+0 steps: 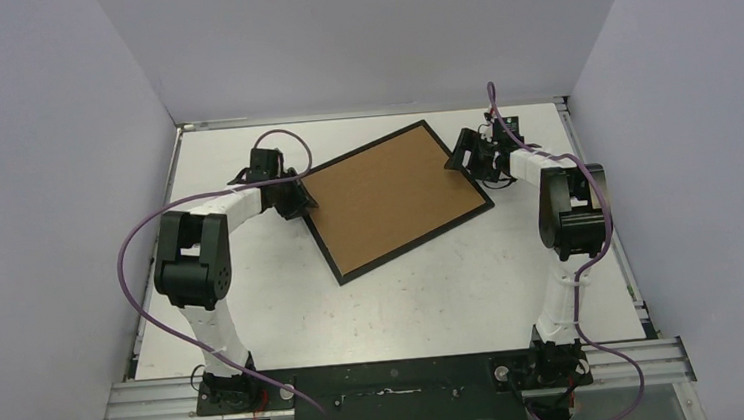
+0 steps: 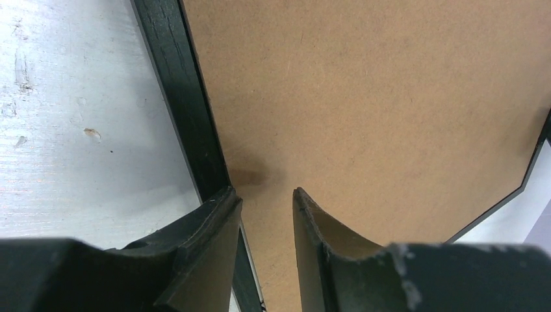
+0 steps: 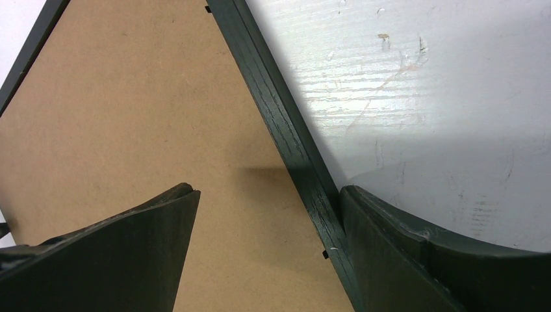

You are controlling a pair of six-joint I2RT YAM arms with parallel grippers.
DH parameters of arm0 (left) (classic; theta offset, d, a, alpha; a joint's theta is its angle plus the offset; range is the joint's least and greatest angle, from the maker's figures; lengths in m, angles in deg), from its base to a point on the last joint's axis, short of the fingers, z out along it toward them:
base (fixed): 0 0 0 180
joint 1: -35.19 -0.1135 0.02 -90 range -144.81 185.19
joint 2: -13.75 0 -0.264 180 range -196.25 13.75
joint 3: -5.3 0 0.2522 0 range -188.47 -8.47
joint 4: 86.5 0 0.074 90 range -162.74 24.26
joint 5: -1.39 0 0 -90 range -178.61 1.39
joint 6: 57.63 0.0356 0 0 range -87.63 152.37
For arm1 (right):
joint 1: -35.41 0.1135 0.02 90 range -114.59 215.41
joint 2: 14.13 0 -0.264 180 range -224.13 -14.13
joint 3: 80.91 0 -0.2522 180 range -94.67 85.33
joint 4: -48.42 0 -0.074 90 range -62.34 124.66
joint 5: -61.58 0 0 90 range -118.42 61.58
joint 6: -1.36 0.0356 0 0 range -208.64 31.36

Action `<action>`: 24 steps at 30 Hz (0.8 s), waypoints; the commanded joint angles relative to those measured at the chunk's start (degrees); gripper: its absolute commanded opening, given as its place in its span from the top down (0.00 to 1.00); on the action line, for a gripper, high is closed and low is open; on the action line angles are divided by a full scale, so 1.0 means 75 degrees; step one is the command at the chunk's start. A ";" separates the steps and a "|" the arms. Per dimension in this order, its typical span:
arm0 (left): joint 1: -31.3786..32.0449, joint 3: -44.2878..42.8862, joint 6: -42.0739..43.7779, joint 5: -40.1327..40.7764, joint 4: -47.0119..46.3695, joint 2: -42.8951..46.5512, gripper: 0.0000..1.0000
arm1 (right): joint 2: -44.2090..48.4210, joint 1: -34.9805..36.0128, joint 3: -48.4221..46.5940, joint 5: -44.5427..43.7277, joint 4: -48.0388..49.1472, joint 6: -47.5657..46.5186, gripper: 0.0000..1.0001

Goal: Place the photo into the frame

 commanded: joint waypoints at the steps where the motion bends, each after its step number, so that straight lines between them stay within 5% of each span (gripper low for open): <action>1: 0.0329 -0.0054 0.0095 -0.0587 -0.0574 -0.0260 0.68 | -0.0319 0.0469 0.0414 0.0700 -0.0791 0.0193 0.18; 9: 0.0540 0.0846 0.0840 -0.0709 -0.2660 0.0186 0.71 | -0.0290 0.0541 0.0461 0.0742 -0.0729 0.0199 0.18; 20: 0.0555 0.1155 0.0982 -0.0673 -0.3350 0.0326 0.70 | -0.0225 0.0574 0.0548 0.0683 -0.0740 0.0171 0.18; 24: 0.0485 0.0882 0.0204 -0.1537 -0.3217 0.0153 0.67 | -0.0235 0.0578 0.0554 0.0669 -0.0752 0.0193 0.18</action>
